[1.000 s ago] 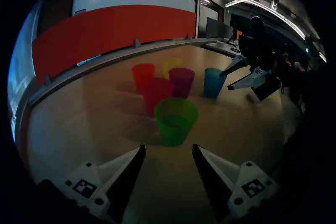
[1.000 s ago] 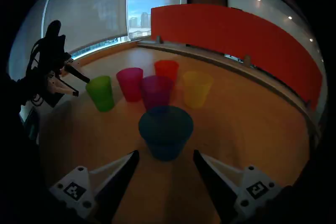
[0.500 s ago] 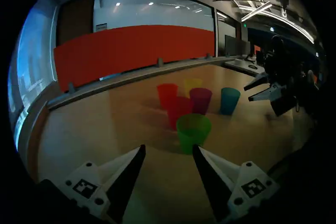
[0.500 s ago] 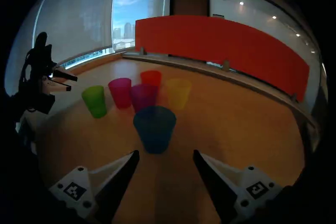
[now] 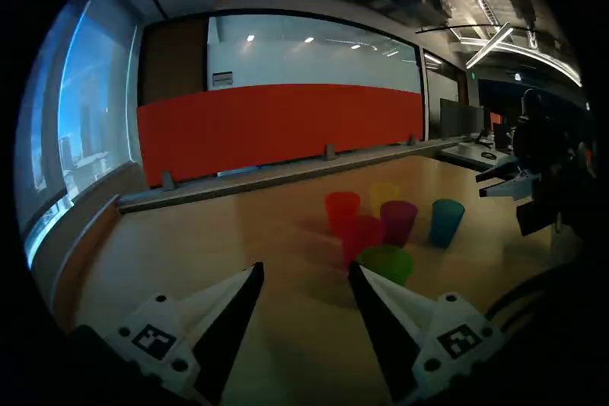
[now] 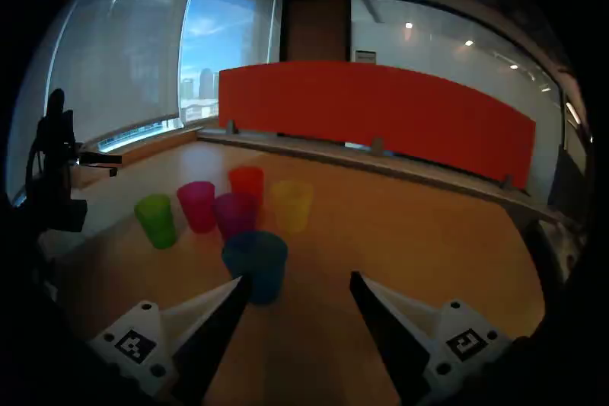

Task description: Pour water

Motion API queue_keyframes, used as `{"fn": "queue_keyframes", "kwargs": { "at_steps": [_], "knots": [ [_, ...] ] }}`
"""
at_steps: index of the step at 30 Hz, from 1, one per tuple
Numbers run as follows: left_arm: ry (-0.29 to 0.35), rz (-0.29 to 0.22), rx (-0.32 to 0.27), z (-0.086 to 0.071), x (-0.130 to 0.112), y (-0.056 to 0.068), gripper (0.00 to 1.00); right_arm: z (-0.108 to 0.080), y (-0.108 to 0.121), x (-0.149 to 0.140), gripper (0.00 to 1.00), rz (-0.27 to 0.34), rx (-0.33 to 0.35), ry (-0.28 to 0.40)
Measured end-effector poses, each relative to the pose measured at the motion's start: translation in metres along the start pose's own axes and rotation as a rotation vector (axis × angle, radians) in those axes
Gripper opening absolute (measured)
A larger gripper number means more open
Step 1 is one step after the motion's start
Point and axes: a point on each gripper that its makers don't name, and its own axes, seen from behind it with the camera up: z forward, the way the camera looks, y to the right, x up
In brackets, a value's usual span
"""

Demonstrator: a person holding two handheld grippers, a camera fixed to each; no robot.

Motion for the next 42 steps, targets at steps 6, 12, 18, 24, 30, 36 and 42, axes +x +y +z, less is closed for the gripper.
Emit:
{"fn": "queue_keyframes", "kwargs": {
  "at_steps": [6, 12, 18, 24, 30, 36, 42],
  "knots": [
    [0.065, -0.034, 0.066, -0.001, 0.015, -0.010, 0.82, -0.002, 0.024, 0.025, 1.00, -0.001, -0.119, 0.079],
    [0.116, -0.104, 0.093, -0.004, 0.024, -0.020, 0.82, -0.007, 0.042, 0.052, 0.99, -0.008, -0.216, 0.177],
    [0.172, -0.120, 0.144, -0.012, 0.038, -0.032, 0.82, -0.014, 0.060, 0.066, 0.99, -0.001, -0.310, 0.241],
    [0.229, -0.124, 0.196, -0.018, 0.054, -0.040, 0.82, -0.022, 0.070, 0.075, 0.99, 0.029, -0.391, 0.316],
    [0.245, -0.110, 0.237, -0.019, 0.056, -0.042, 0.82, -0.024, 0.072, 0.075, 0.99, 0.056, -0.412, 0.333],
    [0.258, -0.095, 0.290, -0.018, 0.058, -0.048, 0.82, -0.028, 0.081, 0.074, 0.99, 0.089, -0.438, 0.348],
    [0.281, -0.064, 0.351, -0.022, 0.062, -0.051, 0.82, -0.037, 0.091, 0.072, 0.99, 0.131, -0.450, 0.357]
  ]
}}
